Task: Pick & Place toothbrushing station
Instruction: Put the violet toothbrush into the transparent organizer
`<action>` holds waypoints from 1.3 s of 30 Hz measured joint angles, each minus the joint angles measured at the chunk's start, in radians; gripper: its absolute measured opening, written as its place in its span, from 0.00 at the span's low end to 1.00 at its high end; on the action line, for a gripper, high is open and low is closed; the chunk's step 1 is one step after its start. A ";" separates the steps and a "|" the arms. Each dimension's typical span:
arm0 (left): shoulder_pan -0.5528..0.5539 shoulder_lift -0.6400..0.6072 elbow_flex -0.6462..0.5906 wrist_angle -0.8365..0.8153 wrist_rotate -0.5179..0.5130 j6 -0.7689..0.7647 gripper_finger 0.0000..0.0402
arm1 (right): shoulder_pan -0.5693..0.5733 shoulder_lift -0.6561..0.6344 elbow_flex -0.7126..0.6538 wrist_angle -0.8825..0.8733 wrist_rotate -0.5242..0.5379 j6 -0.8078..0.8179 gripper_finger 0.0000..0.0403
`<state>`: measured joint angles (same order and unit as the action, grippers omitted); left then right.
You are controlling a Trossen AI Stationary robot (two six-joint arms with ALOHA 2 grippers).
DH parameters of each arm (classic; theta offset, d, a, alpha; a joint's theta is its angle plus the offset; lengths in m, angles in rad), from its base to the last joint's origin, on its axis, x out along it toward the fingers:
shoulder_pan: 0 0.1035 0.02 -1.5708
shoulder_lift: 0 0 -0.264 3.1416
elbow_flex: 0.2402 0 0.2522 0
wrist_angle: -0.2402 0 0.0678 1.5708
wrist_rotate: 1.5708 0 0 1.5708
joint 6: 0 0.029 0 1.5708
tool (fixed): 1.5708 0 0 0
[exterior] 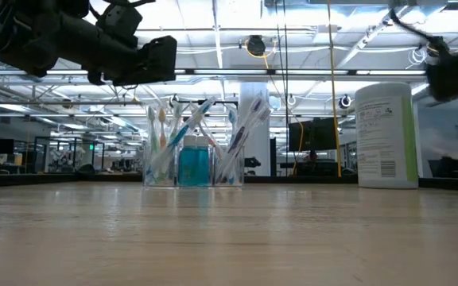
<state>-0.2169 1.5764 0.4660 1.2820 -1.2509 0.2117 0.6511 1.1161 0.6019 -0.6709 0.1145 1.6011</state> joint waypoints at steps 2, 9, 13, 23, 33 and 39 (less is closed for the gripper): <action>0.000 0.000 0.000 0.000 0.007 -0.017 0.56 | -0.018 -0.023 0.001 0.082 0.119 -0.087 0.02; 0.000 0.000 0.000 0.000 0.117 -0.041 0.56 | -0.134 -0.028 0.001 0.459 0.409 -0.557 0.03; -0.001 0.000 0.000 0.000 0.134 -0.041 0.56 | -0.220 -0.024 -0.002 0.744 0.440 -0.901 0.03; -0.048 -0.044 0.000 0.012 0.126 0.145 0.56 | -0.451 0.048 -0.034 1.459 0.436 -1.592 0.03; -0.073 -0.299 0.000 -0.210 0.324 0.180 0.56 | -0.676 0.399 -0.020 1.909 0.215 -1.669 0.03; -0.037 -0.520 0.001 -0.550 0.621 0.110 0.56 | -0.750 0.539 0.066 1.952 0.190 -1.666 0.03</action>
<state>-0.2544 1.0569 0.4667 0.7315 -0.6300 0.3217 -0.0991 1.6548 0.6678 1.2809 0.3043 -0.0647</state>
